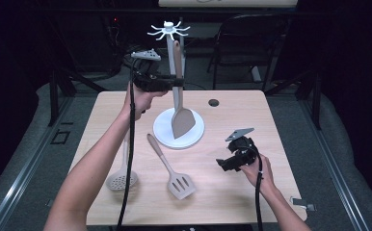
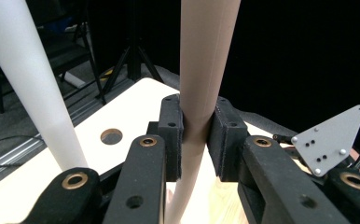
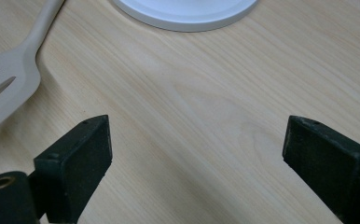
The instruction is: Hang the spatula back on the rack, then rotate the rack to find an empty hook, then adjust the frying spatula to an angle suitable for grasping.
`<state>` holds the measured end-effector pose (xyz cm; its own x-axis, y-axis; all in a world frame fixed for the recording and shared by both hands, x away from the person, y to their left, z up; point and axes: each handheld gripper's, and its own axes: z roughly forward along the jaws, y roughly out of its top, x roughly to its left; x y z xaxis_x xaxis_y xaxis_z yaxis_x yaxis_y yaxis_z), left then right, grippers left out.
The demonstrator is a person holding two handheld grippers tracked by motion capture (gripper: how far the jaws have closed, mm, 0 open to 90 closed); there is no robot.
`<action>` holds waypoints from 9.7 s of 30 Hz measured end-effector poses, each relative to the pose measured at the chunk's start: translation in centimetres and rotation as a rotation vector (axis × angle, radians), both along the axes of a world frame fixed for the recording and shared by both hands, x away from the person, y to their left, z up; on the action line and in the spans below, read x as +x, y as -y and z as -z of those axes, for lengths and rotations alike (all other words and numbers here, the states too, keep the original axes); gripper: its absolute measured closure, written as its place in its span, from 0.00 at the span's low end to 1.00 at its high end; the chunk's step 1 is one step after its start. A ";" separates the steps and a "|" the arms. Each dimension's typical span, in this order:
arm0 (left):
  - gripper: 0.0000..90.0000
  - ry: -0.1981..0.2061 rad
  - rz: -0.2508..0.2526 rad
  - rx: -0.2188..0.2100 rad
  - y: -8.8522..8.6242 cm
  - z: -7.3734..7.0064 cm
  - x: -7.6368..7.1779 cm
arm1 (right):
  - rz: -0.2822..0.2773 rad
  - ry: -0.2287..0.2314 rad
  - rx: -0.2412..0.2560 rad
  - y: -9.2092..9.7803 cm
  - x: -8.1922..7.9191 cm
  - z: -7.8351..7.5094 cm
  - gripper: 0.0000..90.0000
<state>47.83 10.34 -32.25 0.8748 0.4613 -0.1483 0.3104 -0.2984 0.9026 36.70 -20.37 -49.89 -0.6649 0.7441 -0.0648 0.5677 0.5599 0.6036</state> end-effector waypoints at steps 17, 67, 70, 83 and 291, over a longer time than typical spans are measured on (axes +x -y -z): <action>0.85 -0.039 -0.004 -0.026 -0.3 -0.3 1.3 | -0.005 -0.002 -0.001 0.0 0.0 0.0 0.09; 0.77 -0.077 -0.164 -0.119 -2.0 1.4 3.3 | -0.017 -0.027 -0.033 -0.1 0.3 0.6 0.10; 0.77 -0.068 -0.170 -0.113 -2.0 1.3 3.2 | -0.018 -0.026 -0.034 -0.1 0.3 0.7 0.10; 0.66 -0.011 -0.217 -0.053 -2.4 0.8 1.7 | -0.018 -0.025 -0.033 -0.2 0.3 0.7 0.10; 0.01 -0.276 -0.496 0.289 -8.5 19.0 -8.9 | -0.426 -0.194 -0.010 -12.6 -5.5 2.4 1.00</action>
